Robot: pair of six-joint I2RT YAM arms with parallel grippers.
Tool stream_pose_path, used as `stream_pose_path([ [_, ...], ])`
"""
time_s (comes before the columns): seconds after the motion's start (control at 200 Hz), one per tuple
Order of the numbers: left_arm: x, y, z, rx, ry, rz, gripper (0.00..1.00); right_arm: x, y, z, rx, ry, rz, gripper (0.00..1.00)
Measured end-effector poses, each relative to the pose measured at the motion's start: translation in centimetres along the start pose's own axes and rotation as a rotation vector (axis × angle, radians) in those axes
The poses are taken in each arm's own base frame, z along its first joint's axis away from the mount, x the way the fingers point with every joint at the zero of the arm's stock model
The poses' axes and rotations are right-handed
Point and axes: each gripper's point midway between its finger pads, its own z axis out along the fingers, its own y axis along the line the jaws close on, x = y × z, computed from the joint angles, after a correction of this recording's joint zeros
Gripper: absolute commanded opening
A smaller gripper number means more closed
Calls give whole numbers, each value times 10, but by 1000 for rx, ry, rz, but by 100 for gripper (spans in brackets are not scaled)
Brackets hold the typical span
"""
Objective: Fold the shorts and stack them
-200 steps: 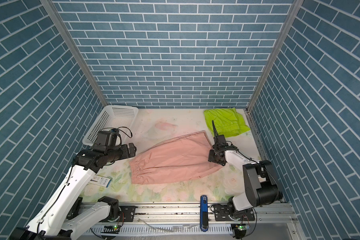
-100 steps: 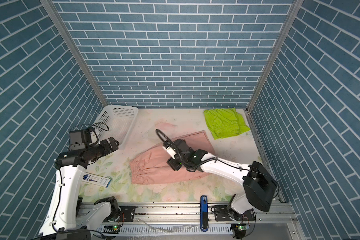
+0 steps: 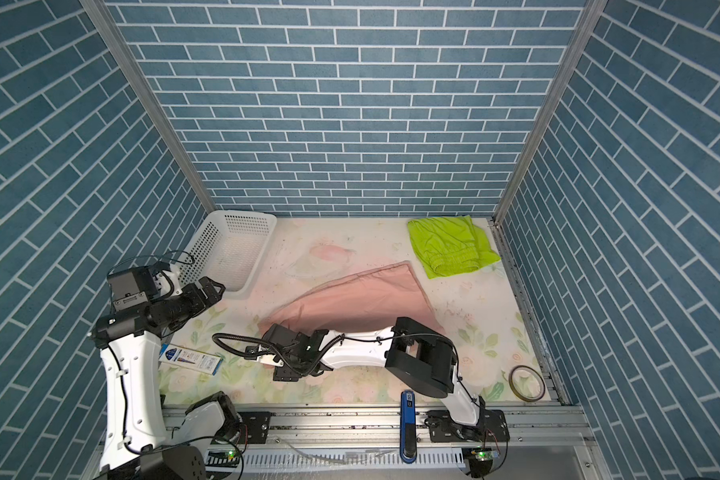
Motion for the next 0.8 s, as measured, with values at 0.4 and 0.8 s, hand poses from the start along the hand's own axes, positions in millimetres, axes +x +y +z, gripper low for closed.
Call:
stream_pose_path([
  [0.4, 1, 2, 2, 25, 23, -20, 100, -2, -4, 31, 34, 65, -89, 76],
  [0.8, 10, 6, 8, 24, 59, -34, 100, -3, -9, 43, 61, 81, -81, 0],
])
